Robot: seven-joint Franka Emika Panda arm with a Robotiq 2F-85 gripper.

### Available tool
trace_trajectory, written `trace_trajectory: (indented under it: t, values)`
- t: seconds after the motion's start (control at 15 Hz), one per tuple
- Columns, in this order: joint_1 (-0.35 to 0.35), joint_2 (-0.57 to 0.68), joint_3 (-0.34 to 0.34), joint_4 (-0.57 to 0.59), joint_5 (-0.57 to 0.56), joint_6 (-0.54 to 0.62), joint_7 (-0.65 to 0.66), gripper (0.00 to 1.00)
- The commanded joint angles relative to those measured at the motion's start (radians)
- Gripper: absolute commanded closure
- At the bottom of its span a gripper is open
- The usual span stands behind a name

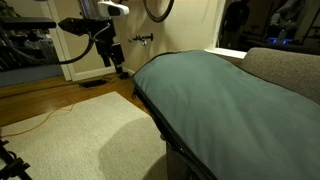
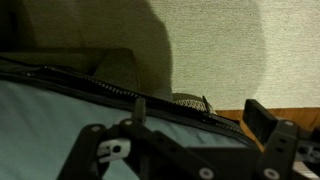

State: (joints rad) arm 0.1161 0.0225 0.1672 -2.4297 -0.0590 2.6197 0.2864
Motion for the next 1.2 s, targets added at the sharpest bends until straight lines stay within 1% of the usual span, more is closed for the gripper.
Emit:
trace_trajectory:
  t: [0.0, 0.27, 0.73, 0.87, 1.13]
  values:
    - [0.011, -0.001, -0.012, 0.000, 0.003, -0.002, -0.004, 0.00]
    - [0.014, 0.032, -0.011, 0.001, 0.005, 0.011, 0.006, 0.00]
    - [0.016, 0.139, -0.015, 0.022, 0.057, 0.012, -0.021, 0.00]
    - [0.013, 0.155, -0.007, 0.023, 0.095, 0.034, -0.045, 0.00]
    - [0.002, 0.178, 0.015, 0.019, 0.208, 0.100, -0.114, 0.00]
